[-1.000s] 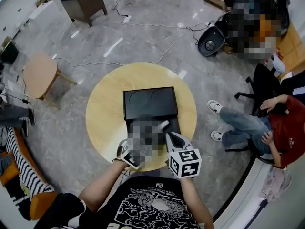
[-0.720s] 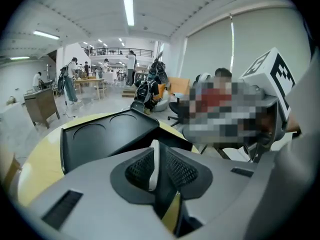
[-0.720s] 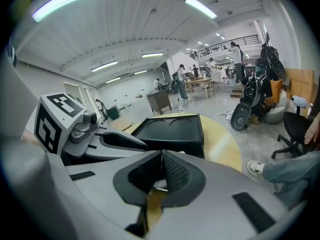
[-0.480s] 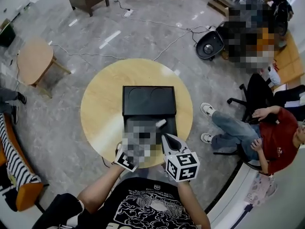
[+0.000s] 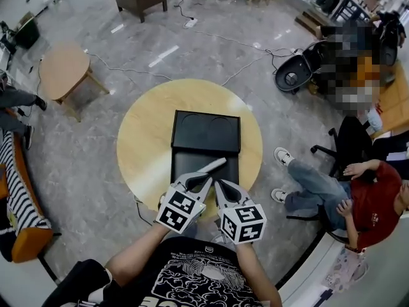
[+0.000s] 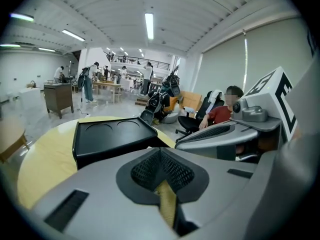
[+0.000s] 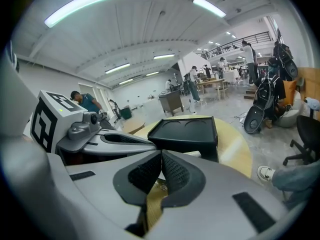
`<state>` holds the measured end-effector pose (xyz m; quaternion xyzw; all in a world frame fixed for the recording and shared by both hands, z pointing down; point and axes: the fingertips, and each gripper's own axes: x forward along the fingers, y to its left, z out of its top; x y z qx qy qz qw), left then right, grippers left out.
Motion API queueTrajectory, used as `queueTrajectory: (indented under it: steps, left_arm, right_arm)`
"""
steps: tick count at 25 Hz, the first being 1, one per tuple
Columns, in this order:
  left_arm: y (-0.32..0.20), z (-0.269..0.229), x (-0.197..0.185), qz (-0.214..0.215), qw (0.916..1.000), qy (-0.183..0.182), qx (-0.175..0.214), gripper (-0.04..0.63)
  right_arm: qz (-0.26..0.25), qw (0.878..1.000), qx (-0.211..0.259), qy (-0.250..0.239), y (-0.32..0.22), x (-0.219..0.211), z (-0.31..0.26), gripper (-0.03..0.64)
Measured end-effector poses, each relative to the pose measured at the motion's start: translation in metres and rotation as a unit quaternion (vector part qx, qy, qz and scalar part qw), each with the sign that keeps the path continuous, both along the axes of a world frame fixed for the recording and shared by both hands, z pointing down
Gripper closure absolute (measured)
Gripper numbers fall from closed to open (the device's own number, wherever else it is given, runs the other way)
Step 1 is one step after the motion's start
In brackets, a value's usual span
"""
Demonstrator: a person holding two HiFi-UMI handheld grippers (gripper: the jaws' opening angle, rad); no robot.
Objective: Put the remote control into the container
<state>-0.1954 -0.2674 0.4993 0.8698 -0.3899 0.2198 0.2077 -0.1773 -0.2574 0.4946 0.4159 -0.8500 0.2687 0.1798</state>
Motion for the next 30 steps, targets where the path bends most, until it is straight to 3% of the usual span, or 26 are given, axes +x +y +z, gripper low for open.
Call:
queueTrajectory:
  steps: [7,13,22,30]
  left_arm:
    - [0.040,-0.013,0.010,-0.022,0.9997,-0.007,0.013,0.580]
    - [0.067,-0.026,0.043,-0.052,0.9978,-0.018,0.036,0.580]
    - [0.112,-0.045,0.060,-0.105,0.9927,-0.029,0.053,0.580]
    - [0.147,-0.050,0.091,-0.120,0.9899,-0.046,0.059,0.580]
  right_arm:
    - [-0.024,0.999,0.020,-0.010,0.038,0.005,-0.010,0.594]
    - [-0.033,0.998,0.041,-0.018,0.061,0.042,-0.022,0.594]
    - [-0.045,0.996,0.062,-0.041,0.106,0.066,-0.041,0.594]
    - [-0.045,0.995,0.072,-0.052,0.139,0.097,-0.046,0.594]
